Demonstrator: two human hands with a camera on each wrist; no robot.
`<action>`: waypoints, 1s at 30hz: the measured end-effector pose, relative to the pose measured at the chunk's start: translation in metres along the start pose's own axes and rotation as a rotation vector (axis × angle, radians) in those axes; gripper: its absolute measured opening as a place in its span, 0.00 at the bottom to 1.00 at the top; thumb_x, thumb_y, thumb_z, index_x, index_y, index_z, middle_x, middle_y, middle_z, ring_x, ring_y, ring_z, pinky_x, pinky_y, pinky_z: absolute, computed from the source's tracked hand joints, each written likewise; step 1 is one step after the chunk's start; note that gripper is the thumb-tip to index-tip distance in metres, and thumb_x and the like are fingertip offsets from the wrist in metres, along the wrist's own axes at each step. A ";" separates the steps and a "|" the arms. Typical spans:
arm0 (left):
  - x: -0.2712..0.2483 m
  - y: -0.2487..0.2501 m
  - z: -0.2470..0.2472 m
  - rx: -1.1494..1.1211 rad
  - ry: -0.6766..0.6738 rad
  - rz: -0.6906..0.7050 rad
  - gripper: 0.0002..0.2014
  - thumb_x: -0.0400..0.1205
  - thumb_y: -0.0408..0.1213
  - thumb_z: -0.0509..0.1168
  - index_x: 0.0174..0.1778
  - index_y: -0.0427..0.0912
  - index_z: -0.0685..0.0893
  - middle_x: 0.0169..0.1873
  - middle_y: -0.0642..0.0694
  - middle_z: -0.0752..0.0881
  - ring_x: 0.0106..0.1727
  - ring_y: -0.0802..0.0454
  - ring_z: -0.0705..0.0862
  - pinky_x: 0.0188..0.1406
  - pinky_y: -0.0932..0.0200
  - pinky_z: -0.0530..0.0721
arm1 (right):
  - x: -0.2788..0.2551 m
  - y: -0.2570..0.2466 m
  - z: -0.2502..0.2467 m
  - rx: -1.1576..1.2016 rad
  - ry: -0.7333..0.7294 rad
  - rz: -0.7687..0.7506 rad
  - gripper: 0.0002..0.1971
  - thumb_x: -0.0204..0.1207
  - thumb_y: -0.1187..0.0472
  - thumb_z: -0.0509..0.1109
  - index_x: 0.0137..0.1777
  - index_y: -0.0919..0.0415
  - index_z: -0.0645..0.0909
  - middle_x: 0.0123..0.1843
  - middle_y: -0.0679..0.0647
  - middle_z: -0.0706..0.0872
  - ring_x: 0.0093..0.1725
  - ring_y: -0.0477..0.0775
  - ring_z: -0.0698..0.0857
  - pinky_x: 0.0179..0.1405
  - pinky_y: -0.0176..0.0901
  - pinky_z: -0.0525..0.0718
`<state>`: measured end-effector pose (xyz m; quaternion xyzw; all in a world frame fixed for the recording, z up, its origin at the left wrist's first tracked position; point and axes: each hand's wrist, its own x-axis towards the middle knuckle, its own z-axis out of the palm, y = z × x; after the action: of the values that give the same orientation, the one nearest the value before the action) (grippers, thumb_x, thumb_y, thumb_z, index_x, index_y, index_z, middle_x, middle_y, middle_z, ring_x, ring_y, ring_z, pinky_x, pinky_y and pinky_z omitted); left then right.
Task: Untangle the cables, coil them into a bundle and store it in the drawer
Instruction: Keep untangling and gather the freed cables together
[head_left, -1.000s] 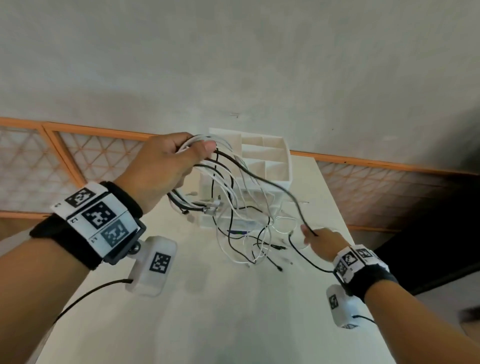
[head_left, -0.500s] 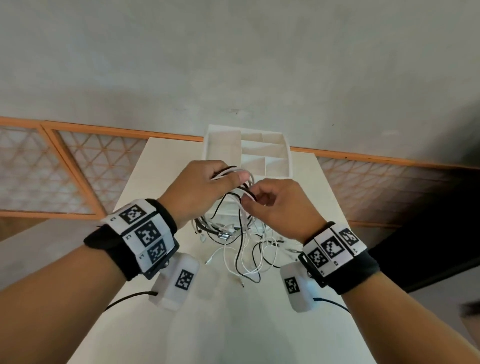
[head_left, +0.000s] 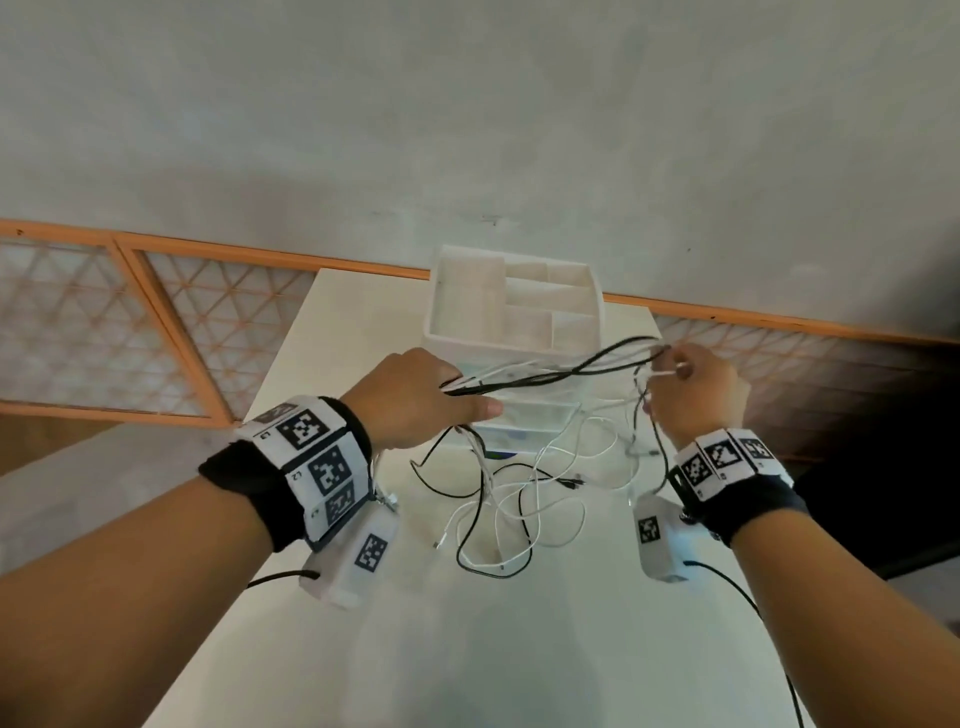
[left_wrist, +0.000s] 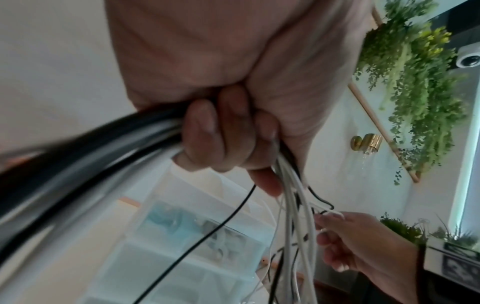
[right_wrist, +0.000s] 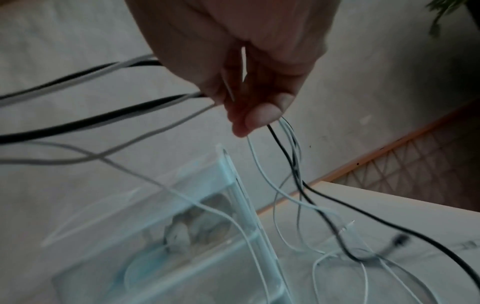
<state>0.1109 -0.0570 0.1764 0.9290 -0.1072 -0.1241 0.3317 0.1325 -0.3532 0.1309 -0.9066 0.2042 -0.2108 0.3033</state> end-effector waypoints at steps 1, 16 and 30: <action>0.002 -0.002 0.001 -0.050 0.032 -0.014 0.26 0.76 0.61 0.70 0.30 0.40 0.77 0.24 0.48 0.74 0.25 0.52 0.72 0.26 0.58 0.65 | 0.002 0.001 -0.002 0.018 0.036 0.012 0.10 0.82 0.52 0.64 0.48 0.53 0.85 0.40 0.54 0.92 0.44 0.60 0.90 0.54 0.55 0.88; -0.004 0.031 0.005 -0.324 0.039 0.135 0.32 0.85 0.62 0.54 0.39 0.36 0.89 0.21 0.51 0.77 0.21 0.53 0.70 0.23 0.65 0.67 | -0.077 -0.079 0.025 0.035 -0.313 -0.490 0.14 0.66 0.40 0.65 0.43 0.45 0.87 0.26 0.42 0.82 0.32 0.50 0.83 0.36 0.46 0.83; -0.010 -0.034 -0.013 -0.525 0.183 -0.038 0.26 0.84 0.56 0.62 0.27 0.40 0.83 0.17 0.52 0.67 0.20 0.54 0.62 0.25 0.59 0.62 | 0.017 0.011 -0.008 -0.104 0.039 0.017 0.14 0.80 0.44 0.69 0.45 0.53 0.88 0.35 0.51 0.87 0.37 0.57 0.83 0.38 0.44 0.82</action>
<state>0.1098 -0.0205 0.1654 0.8205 -0.0236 -0.0695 0.5669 0.1396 -0.3732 0.1337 -0.9151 0.2286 -0.2150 0.2534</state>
